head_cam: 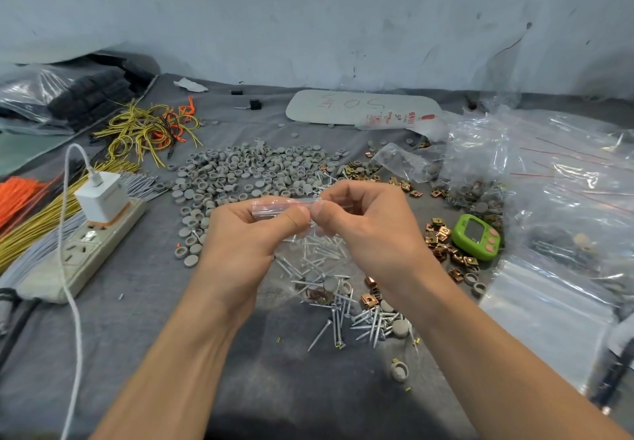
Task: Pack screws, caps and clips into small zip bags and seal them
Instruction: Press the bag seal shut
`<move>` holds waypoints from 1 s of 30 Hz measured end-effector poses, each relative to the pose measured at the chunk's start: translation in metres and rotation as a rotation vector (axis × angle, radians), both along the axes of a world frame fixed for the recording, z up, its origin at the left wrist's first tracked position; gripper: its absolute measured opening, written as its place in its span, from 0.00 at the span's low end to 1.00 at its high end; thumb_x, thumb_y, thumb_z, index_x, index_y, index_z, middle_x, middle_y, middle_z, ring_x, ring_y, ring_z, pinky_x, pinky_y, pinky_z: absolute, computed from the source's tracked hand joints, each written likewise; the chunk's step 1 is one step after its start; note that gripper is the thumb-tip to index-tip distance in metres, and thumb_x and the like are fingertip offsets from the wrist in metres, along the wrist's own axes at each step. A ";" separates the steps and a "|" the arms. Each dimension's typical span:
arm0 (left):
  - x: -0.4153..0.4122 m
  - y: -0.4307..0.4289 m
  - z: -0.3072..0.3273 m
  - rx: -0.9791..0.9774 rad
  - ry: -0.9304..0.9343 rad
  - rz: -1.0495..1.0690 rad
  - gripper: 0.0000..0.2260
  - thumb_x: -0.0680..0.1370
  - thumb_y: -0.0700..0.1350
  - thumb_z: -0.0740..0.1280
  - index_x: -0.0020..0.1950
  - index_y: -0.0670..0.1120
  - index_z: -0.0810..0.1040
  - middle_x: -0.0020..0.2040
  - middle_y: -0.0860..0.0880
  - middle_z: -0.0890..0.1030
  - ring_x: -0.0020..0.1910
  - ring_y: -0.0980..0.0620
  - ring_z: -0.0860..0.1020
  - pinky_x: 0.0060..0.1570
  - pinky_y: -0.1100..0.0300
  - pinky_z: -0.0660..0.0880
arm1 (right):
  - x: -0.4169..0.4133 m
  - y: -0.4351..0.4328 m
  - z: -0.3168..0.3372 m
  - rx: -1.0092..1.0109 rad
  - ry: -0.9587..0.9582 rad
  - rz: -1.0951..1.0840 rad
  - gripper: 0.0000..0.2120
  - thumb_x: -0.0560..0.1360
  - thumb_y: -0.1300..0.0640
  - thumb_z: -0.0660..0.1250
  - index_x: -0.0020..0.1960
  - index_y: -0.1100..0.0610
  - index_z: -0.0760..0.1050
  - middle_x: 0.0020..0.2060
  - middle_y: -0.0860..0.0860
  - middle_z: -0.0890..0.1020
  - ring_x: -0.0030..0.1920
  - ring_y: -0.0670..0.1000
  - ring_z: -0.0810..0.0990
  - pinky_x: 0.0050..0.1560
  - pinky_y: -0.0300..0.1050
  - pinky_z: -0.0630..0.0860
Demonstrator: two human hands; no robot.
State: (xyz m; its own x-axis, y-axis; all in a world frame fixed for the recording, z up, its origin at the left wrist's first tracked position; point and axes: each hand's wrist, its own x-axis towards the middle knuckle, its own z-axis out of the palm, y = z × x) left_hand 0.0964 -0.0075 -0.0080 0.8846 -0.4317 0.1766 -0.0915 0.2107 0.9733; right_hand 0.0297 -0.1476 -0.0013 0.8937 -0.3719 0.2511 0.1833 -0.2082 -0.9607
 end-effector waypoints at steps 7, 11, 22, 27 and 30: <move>0.004 0.000 -0.003 0.041 0.006 0.091 0.04 0.71 0.35 0.76 0.38 0.43 0.87 0.38 0.42 0.86 0.39 0.49 0.83 0.42 0.63 0.79 | 0.001 0.002 -0.001 0.071 0.028 0.025 0.10 0.75 0.61 0.75 0.37 0.50 0.84 0.34 0.48 0.84 0.36 0.45 0.80 0.41 0.42 0.80; 0.005 0.004 -0.001 0.040 0.047 0.111 0.01 0.72 0.38 0.76 0.41 0.43 0.88 0.41 0.43 0.87 0.40 0.51 0.84 0.40 0.64 0.79 | 0.000 0.002 -0.002 0.292 0.085 0.090 0.07 0.74 0.68 0.74 0.45 0.57 0.85 0.37 0.51 0.85 0.37 0.45 0.81 0.40 0.36 0.78; 0.013 0.013 -0.003 0.057 0.030 0.097 0.17 0.58 0.53 0.79 0.40 0.44 0.88 0.39 0.44 0.87 0.36 0.54 0.83 0.39 0.66 0.78 | 0.004 0.001 -0.003 0.208 0.041 -0.054 0.10 0.75 0.60 0.76 0.36 0.50 0.86 0.31 0.55 0.84 0.29 0.47 0.76 0.34 0.33 0.74; 0.015 0.013 -0.004 0.090 0.013 0.110 0.11 0.62 0.49 0.79 0.41 0.45 0.89 0.38 0.44 0.87 0.35 0.53 0.83 0.37 0.65 0.78 | 0.003 -0.001 -0.004 0.161 0.086 -0.066 0.12 0.76 0.56 0.76 0.34 0.52 0.84 0.30 0.53 0.83 0.29 0.46 0.76 0.34 0.35 0.73; 0.013 0.013 -0.004 0.091 0.032 0.089 0.11 0.61 0.50 0.79 0.37 0.45 0.88 0.37 0.44 0.86 0.35 0.54 0.83 0.37 0.67 0.78 | 0.002 -0.003 -0.005 0.154 0.085 -0.043 0.12 0.76 0.57 0.76 0.34 0.53 0.83 0.30 0.54 0.83 0.30 0.47 0.76 0.34 0.36 0.73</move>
State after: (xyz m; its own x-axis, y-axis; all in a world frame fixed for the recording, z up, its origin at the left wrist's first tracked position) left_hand 0.1092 0.0053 -0.0120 0.9248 -0.3637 0.1115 -0.0745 0.1142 0.9907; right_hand 0.0317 -0.1509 -0.0063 0.8918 -0.4384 0.1121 0.0938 -0.0633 -0.9936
